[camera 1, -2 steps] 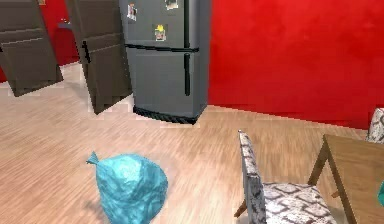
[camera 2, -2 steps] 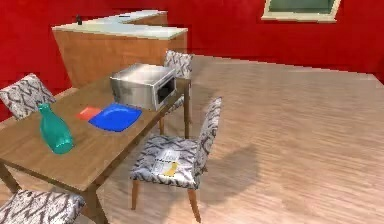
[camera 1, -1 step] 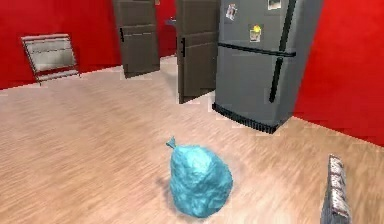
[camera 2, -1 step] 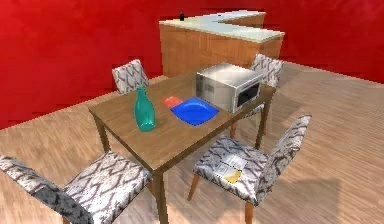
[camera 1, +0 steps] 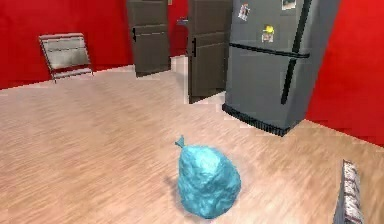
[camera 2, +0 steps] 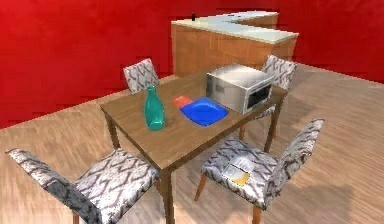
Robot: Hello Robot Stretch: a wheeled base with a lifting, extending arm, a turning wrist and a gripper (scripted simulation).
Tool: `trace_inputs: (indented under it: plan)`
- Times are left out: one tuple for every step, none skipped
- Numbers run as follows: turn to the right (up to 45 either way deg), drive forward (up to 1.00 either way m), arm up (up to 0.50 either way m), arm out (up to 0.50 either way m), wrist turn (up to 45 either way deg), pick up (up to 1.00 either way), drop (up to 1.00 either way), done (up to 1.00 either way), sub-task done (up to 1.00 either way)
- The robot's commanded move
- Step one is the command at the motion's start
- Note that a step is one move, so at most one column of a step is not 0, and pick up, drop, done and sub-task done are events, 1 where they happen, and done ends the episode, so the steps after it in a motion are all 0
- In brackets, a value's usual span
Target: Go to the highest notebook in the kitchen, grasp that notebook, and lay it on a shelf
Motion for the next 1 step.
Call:
trace_inputs:
  plan:
    - [45.0, 0.0, 0.0, 0.0, 0.0, 0.0, 0.0, 0.0, 0.0]
